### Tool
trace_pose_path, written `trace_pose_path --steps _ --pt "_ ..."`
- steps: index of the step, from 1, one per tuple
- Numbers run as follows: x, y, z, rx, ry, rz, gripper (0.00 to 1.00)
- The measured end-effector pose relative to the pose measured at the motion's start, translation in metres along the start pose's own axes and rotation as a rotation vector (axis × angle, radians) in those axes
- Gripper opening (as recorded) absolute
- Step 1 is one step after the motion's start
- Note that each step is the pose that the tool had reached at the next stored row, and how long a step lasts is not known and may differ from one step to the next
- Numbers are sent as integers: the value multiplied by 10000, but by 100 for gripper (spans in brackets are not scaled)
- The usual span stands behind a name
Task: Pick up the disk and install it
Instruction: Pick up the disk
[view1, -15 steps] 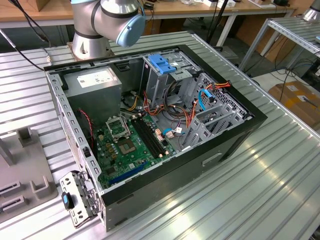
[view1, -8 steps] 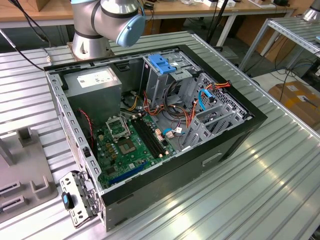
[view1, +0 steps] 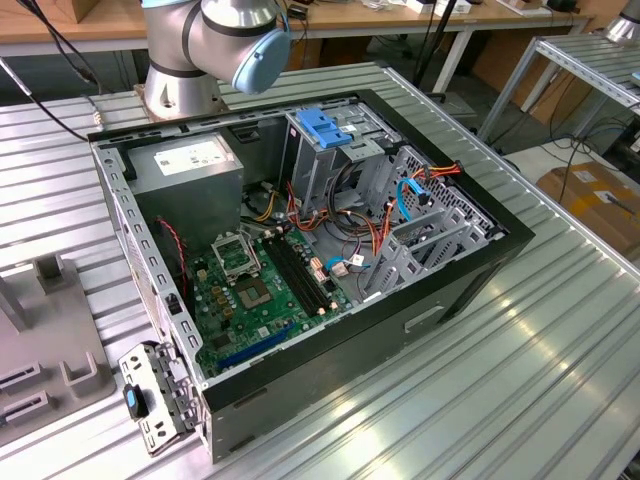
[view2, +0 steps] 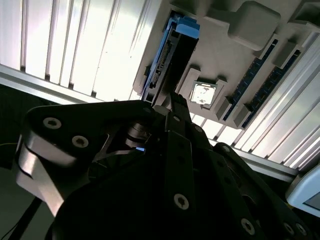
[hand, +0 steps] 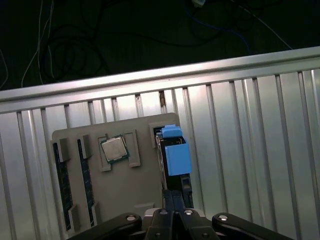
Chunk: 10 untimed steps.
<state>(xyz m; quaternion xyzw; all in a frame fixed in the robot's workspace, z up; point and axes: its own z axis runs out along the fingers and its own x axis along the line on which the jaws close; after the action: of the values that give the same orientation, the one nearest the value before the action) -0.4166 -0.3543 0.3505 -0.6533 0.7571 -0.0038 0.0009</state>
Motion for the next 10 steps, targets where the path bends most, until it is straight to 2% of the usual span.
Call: trace_pose_path --steps 4,6,10 --pt "0 0 0 0 0 -87 11" --pt "0 0 4 2 -6 -650 11" --pt "0 0 21 11 -13 -1227 11"
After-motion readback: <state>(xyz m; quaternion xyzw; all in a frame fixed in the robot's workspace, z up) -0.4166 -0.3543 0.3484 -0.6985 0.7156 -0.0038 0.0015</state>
